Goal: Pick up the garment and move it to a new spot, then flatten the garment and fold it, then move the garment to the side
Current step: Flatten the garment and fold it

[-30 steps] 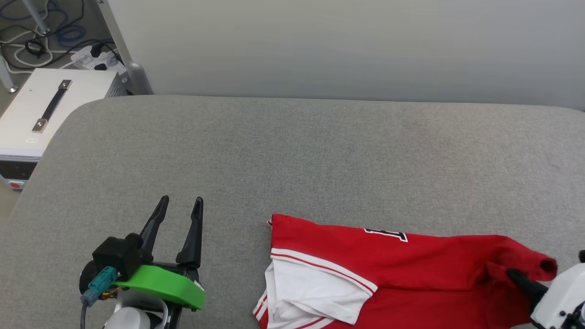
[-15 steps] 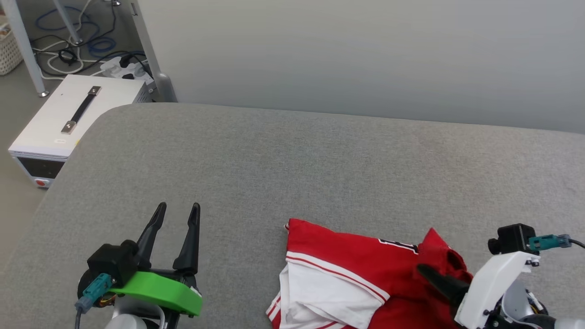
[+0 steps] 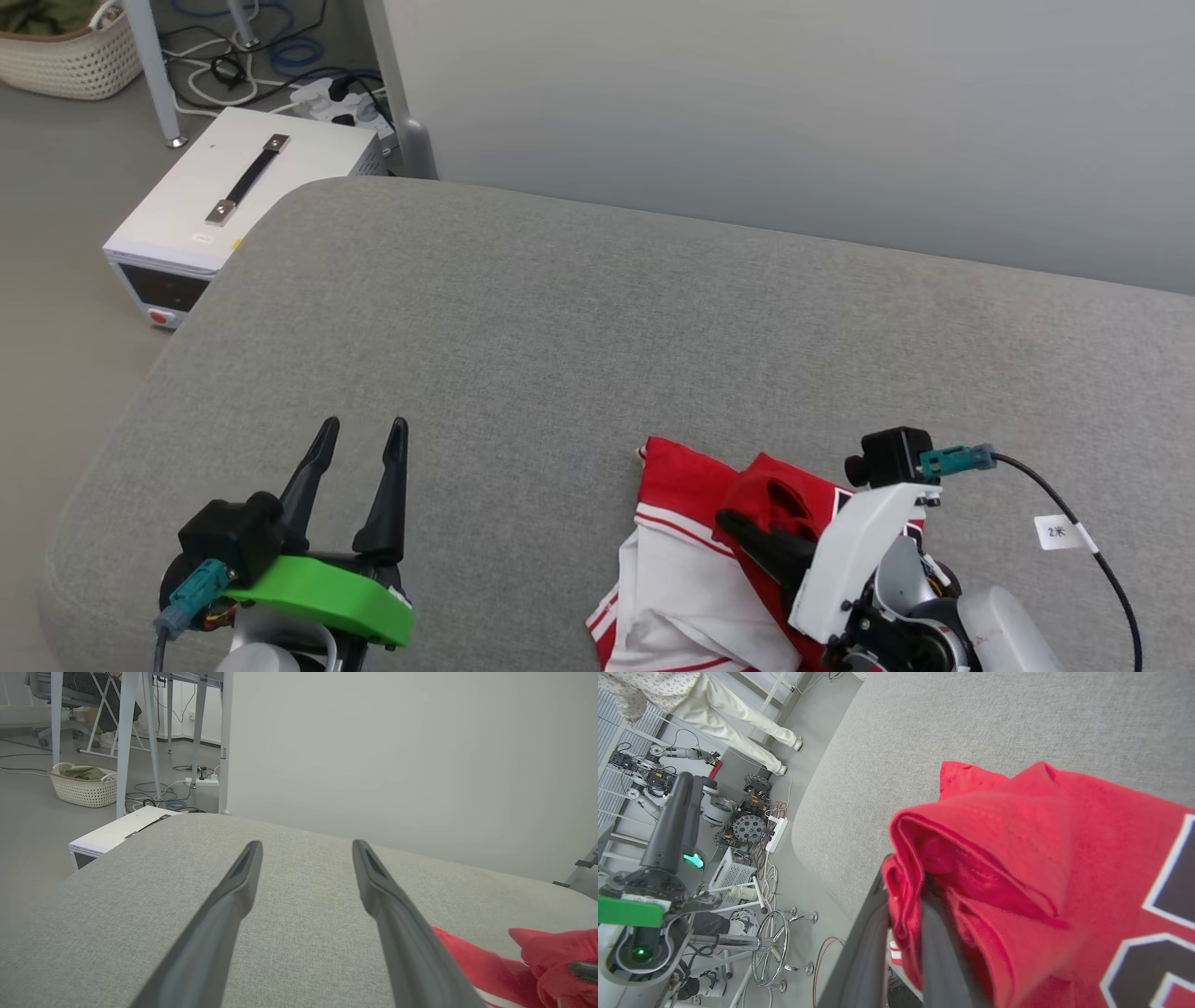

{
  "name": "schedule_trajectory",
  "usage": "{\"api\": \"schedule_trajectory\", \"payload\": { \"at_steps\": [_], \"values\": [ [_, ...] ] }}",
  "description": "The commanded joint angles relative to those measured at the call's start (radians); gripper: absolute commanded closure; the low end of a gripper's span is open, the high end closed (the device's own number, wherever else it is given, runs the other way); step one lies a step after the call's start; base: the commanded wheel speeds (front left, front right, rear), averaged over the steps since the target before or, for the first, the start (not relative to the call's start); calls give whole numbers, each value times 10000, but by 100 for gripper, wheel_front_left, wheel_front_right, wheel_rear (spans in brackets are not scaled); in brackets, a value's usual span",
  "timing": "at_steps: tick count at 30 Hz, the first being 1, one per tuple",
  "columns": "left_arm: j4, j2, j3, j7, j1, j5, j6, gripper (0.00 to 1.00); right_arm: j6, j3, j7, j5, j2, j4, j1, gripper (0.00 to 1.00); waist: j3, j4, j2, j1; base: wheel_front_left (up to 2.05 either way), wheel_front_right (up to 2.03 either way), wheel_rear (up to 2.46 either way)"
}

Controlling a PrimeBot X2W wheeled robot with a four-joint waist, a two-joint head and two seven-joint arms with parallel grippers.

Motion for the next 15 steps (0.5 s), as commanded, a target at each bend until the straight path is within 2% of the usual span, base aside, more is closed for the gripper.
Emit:
{"api": "schedule_trajectory", "payload": {
  "at_steps": [1, 8, 9, 10, 11, 15],
  "values": [
    [28, -20, -36, -57, -76, -26, -28, 0, -4, 137, -189, -4, 3, 269, -248, 100, 119, 274, 0, 0, 0, 0, 0],
    [128, -80, -60, -57, -137, -40, -28, 0, -4, 587, -874, -404, 4, 2203, -1019, 100, 285, 734, 0, 0, 0, 0, 0],
    [144, -84, -65, -57, -138, -38, -28, 0, -4, 647, -940, -472, 4, 2464, -1106, 98, 298, 791, 0, 0, 0, 0, 0],
    [158, -85, -57, -57, -136, -36, -28, 0, -4, 727, -997, -525, 4, 2626, -1180, 63, 305, 820, 0, 0, 0, 0, 0],
    [175, -90, -48, -57, -138, -33, -28, 0, -4, 818, -1079, -583, 4, 2797, -1257, 0, 311, 857, 0, 0, 0, 0, 0],
    [229, -102, -17, -57, -127, -24, -29, 0, -4, 1367, -1192, -501, 4, 2987, -1458, 0, 275, 907, 0, 0, 0, 0, 0]
  ]
}}
